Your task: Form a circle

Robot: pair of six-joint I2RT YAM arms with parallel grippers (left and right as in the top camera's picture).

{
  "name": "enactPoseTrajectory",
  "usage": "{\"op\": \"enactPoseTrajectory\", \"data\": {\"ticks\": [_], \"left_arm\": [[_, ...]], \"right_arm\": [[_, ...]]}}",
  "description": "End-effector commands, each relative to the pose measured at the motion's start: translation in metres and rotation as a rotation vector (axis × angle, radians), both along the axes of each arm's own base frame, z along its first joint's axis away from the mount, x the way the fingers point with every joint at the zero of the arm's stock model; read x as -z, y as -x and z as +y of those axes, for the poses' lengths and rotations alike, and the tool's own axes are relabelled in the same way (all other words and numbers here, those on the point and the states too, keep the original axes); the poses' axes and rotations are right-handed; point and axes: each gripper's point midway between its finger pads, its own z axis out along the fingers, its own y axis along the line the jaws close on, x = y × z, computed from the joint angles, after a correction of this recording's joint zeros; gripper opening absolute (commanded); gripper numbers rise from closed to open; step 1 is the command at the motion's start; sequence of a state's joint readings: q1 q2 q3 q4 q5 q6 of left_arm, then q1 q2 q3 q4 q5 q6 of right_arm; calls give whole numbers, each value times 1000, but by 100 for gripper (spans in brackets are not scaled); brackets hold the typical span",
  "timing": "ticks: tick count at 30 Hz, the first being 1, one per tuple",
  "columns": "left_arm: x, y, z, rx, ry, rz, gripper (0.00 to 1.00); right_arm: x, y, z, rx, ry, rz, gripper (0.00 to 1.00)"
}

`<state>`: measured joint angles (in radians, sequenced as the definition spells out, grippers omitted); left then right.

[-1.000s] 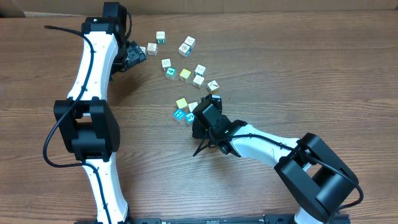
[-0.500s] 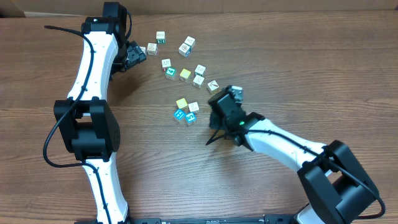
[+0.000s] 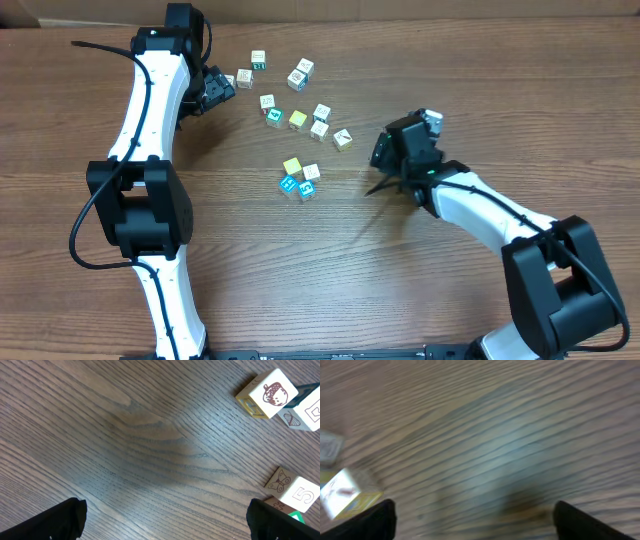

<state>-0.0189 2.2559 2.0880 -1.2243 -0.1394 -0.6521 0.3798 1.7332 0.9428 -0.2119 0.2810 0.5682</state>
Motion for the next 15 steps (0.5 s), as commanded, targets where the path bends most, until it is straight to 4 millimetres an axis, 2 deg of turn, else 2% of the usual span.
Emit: {"op": "enactPoseTrajectory", "data": {"ticks": [1,4,15], "left_arm": [[-10,-3,1,2,-8,-25,100],[-10,-3,0,2,-8,-25,100],[-10,-3,1,2,-8,-25,100]], "right_arm": [[-12,-9,-22,39,21,-30,100],[-12,-11,-31,61,20,-29,100],[-12,-11,-32,63,18,-29,100]]}}
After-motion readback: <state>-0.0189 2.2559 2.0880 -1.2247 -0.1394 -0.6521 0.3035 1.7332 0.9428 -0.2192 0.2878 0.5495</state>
